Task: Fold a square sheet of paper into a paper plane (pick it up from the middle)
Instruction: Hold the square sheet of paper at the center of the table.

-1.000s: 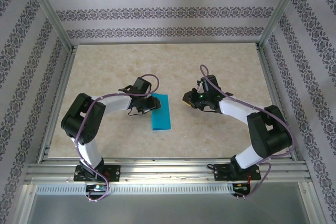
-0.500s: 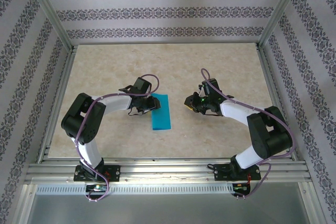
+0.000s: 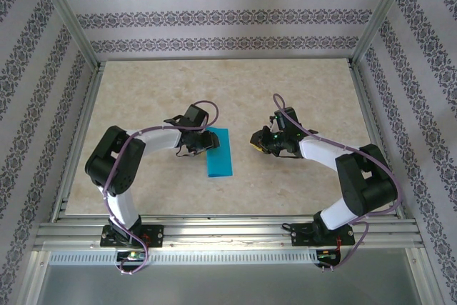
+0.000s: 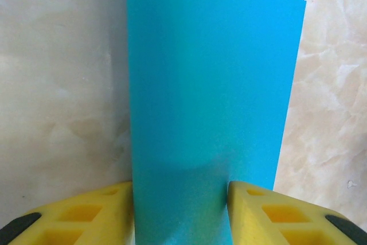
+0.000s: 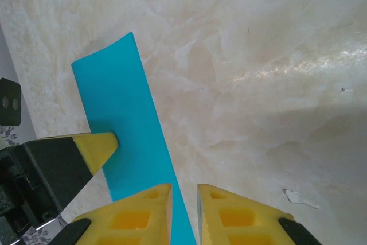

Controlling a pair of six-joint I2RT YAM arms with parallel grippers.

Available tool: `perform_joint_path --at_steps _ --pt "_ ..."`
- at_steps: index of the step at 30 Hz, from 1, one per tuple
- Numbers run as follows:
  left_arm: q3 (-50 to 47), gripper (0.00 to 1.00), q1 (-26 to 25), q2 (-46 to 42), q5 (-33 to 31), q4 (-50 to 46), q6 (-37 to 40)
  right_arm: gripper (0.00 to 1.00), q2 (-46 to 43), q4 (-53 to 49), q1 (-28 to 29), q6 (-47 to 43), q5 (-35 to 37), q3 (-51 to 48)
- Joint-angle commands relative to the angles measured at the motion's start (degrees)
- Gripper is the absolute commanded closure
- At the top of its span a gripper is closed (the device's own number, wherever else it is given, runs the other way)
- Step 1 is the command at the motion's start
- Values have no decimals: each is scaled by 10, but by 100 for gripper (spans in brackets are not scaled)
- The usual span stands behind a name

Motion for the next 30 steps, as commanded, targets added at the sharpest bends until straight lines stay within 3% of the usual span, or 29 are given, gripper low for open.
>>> perform_joint_path --at_steps 1,14,20,30 --pt "1 53 -1 34 -61 -45 17 80 4 -13 8 -13 -1 5" --pt "11 48 -13 45 -93 -58 -5 80 7 -12 10 -11 -4 5" --pt "-3 55 -12 36 -95 -47 -2 80 9 -13 11 -12 -5 5" --pt "-6 56 -11 31 -107 -46 -16 79 19 -11 15 -11 -14 7"
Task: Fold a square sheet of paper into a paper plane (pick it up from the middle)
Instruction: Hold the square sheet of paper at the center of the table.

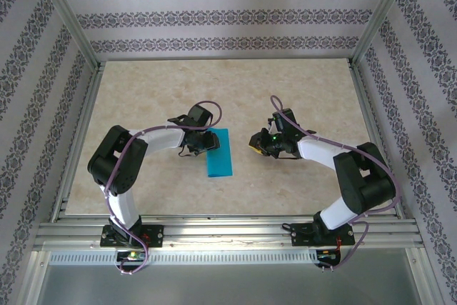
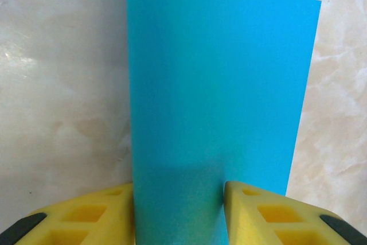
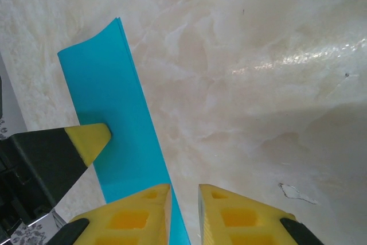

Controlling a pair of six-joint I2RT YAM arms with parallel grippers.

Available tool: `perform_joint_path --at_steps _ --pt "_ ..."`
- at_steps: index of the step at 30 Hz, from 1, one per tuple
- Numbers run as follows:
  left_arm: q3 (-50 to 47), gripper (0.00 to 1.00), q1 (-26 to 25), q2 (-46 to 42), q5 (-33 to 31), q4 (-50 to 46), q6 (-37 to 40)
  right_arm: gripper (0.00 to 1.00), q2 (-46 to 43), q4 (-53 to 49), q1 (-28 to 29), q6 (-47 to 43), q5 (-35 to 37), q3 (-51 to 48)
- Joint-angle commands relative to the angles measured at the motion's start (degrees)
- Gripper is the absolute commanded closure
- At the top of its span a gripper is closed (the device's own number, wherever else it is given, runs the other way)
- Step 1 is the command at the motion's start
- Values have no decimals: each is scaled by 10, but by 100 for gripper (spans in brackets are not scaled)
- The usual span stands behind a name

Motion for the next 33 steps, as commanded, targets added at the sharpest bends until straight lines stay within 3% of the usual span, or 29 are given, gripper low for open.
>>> perform_joint_path --at_steps 1,11,20,33 --pt "-28 56 4 20 -69 -15 -14 79 9 -4 8 -4 -11 8" --pt "-42 59 4 18 -69 -1 -16 79 13 -4 12 -5 -13 12" --pt "-26 54 5 36 -32 3 18 79 15 -4 13 -4 -14 14" --pt "-20 52 4 56 -43 -18 32 79 11 -8 13 -4 -11 17"
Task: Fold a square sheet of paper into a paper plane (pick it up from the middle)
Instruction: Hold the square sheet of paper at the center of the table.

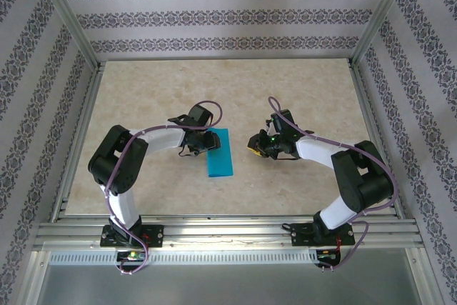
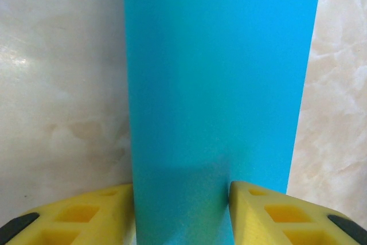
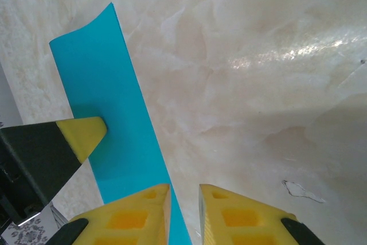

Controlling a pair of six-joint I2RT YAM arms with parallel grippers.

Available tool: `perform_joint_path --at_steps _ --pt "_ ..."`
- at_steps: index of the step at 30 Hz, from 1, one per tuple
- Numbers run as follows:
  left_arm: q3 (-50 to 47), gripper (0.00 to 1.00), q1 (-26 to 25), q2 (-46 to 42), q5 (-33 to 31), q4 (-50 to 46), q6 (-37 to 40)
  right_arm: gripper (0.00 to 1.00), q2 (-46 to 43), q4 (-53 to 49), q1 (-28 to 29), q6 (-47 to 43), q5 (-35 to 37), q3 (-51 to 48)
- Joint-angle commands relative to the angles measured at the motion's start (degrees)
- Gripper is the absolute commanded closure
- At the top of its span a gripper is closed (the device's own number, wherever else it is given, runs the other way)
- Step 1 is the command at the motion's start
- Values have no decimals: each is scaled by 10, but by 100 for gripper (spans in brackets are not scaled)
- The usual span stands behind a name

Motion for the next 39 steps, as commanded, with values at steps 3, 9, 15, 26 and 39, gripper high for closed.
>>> perform_joint_path --at_steps 3,9,15,26,39 --pt "-20 53 4 51 -51 -23 28 79 4 -8 7 -4 -9 19" --pt "-10 53 4 55 -49 -29 34 79 2 -6 8 -2 -9 17" --pt "-6 53 4 63 -48 -29 32 79 0 -7 8 -2 -9 14" --pt "-11 53 4 64 -40 -18 25 79 2 -4 9 -3 -11 13" --pt "-16 53 4 61 -37 -13 23 100 71 -14 80 -32 6 88"
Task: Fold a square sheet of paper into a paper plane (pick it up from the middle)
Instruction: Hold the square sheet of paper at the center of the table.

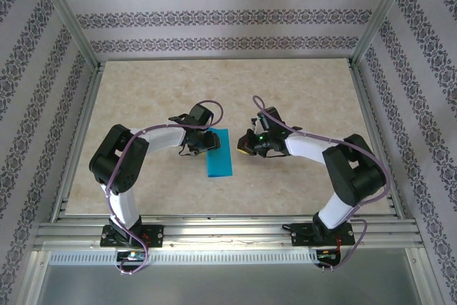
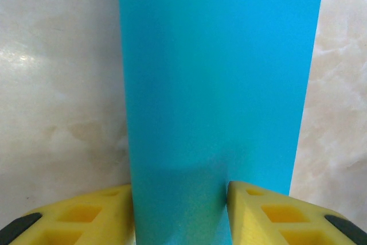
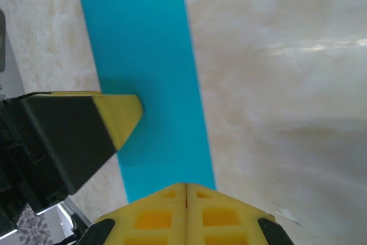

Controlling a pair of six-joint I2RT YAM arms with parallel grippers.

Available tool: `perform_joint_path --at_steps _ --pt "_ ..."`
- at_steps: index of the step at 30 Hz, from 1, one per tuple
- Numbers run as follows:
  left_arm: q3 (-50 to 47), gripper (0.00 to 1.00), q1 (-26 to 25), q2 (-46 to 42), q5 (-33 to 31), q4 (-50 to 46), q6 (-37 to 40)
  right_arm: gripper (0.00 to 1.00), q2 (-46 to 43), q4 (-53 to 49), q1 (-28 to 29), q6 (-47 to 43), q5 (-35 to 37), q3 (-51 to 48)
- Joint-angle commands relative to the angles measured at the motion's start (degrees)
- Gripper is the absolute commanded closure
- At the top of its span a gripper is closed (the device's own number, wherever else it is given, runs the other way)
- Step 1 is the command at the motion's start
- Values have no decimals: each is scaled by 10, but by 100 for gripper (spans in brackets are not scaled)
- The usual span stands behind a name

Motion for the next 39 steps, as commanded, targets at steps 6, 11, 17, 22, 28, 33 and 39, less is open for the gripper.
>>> perform_joint_path --at_steps 6,11,17,22,28,33,39 --pt "-29 53 4 55 -37 3 9 100 74 -19 38 -12 23 67" --pt "-30 53 4 55 -36 5 9 100 103 -30 46 -16 25 94" --pt "-31 53 4 56 -35 6 8 100 127 -30 53 -18 21 112" --pt "-32 53 4 57 -35 7 8 100 139 -23 56 -17 12 113" --pt "-32 53 4 58 -31 12 5 100 160 -53 62 -41 34 114" --pt "-35 53 4 45 -16 23 -11 100 170 -76 72 -72 87 79" --pt "-37 52 4 0 3 42 -20 100 163 -110 58 -116 106 67"
